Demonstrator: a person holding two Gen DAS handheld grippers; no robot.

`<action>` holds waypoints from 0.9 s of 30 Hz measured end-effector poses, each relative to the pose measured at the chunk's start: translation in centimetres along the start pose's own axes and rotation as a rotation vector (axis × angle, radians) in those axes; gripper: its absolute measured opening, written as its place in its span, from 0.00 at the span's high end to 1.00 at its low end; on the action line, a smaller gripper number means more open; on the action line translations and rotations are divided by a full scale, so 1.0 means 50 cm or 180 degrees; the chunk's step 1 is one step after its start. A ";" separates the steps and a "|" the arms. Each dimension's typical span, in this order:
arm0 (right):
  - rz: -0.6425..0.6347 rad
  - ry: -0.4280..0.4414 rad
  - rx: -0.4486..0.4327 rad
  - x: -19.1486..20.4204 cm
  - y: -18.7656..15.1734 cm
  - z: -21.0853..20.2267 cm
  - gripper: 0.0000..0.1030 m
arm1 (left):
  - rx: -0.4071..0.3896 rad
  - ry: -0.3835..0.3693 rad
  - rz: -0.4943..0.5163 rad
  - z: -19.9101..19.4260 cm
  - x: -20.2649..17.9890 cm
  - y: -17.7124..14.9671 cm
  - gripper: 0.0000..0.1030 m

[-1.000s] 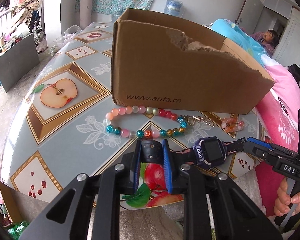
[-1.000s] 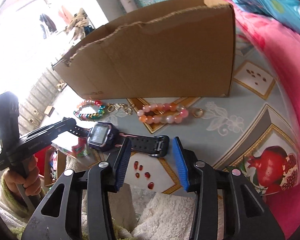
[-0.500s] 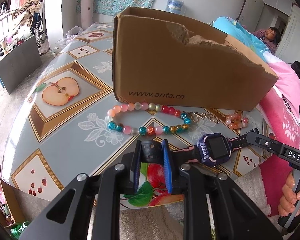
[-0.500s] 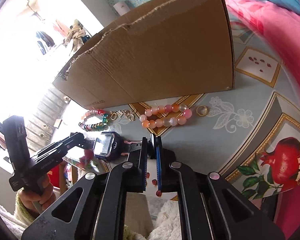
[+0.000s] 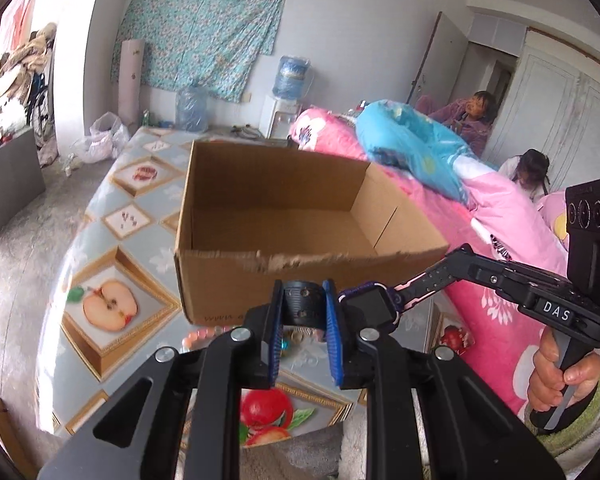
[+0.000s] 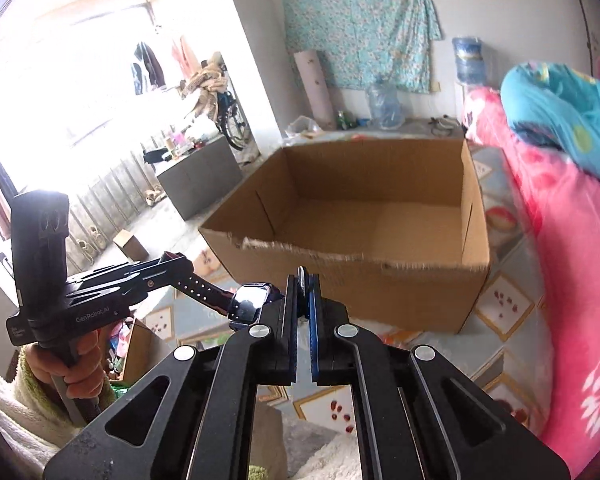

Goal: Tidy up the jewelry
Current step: 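Lift the smartwatch with the right gripper and carry it into the cardboard box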

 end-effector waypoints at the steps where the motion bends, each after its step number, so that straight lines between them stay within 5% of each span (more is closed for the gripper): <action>1: -0.0026 0.0014 -0.0039 -0.003 0.029 0.000 0.97 | -0.0036 -0.0022 0.0026 -0.001 -0.005 0.031 0.83; 6: 0.0060 0.0113 0.0183 -0.059 0.119 0.081 0.97 | 0.0043 0.0086 0.0208 0.070 0.001 0.169 0.82; 10: 0.0325 0.0155 0.0713 -0.121 0.134 0.198 0.97 | 0.0510 0.0241 0.0277 0.215 0.033 0.216 0.83; 17: 0.0363 -0.0201 0.1247 -0.224 0.127 0.343 0.97 | 0.1359 0.0563 0.0307 0.444 0.102 0.206 0.83; 21: 0.0224 -0.0403 0.1373 -0.260 0.126 0.388 0.97 | 0.1531 0.0748 0.0431 0.510 0.118 0.204 0.82; 27: 0.0037 -0.0671 0.1516 -0.299 0.105 0.408 0.92 | 0.1688 0.0861 0.0598 0.553 0.122 0.180 0.67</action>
Point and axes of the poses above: each gripper's, at about its wrist camera, not at the fingertips, and z roughly the way its jaws point, x to its left, y to its top, the point moved 10 cm from there along z, roughly the way its jaws point, and after that the axes turned 2 degrees about -x, right-handed, at the moved point
